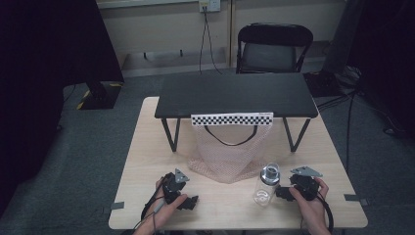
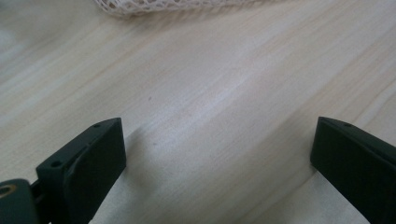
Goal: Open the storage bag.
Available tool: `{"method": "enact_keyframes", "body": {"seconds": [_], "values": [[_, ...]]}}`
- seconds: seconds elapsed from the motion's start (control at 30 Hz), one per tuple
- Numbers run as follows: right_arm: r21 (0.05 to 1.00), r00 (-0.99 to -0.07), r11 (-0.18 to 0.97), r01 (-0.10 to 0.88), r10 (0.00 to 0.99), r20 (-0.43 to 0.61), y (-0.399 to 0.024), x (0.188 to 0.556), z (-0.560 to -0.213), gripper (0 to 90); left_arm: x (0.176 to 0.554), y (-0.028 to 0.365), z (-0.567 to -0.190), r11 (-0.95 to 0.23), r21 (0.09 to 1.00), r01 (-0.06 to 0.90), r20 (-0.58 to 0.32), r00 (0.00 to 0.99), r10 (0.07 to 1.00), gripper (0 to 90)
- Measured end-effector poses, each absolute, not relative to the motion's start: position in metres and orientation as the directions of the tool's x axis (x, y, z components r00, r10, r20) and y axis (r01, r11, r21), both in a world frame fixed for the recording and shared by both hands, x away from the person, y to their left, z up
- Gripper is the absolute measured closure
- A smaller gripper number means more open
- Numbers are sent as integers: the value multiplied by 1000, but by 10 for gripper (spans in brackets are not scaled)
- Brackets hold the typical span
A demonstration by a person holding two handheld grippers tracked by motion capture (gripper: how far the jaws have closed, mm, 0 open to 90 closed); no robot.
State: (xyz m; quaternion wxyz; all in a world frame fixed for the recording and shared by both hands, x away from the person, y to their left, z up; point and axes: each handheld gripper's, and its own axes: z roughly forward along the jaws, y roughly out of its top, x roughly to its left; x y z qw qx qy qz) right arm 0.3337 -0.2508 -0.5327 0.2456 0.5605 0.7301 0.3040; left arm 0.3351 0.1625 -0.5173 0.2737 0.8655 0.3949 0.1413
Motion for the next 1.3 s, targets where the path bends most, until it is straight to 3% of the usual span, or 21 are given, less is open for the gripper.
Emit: {"method": "enact_keyframes", "body": {"seconds": [0.2,0.33,0.53,0.83,1.1,1.3], "values": [[719,-265,199,666,964,-21,-252,334,-533,0,335,164,-512,-550,617,563,59,664,745,29],[719,-275,205,664,961,-20,-253,333,-533,0,333,167,-506,-613,637,467,112,731,673,28],[719,-276,206,664,961,-20,-253,333,-533,0,339,166,-499,-608,659,442,122,735,667,28],[719,-276,206,664,961,-21,-253,333,-533,0,343,155,-482,-679,667,305,177,821,542,26],[719,-276,205,664,961,-20,-253,333,-533,0,341,148,-472,-693,689,215,225,844,486,38],[719,-275,206,664,961,-21,-253,333,-533,0,345,143,-459,-673,712,203,208,853,478,29]]}}
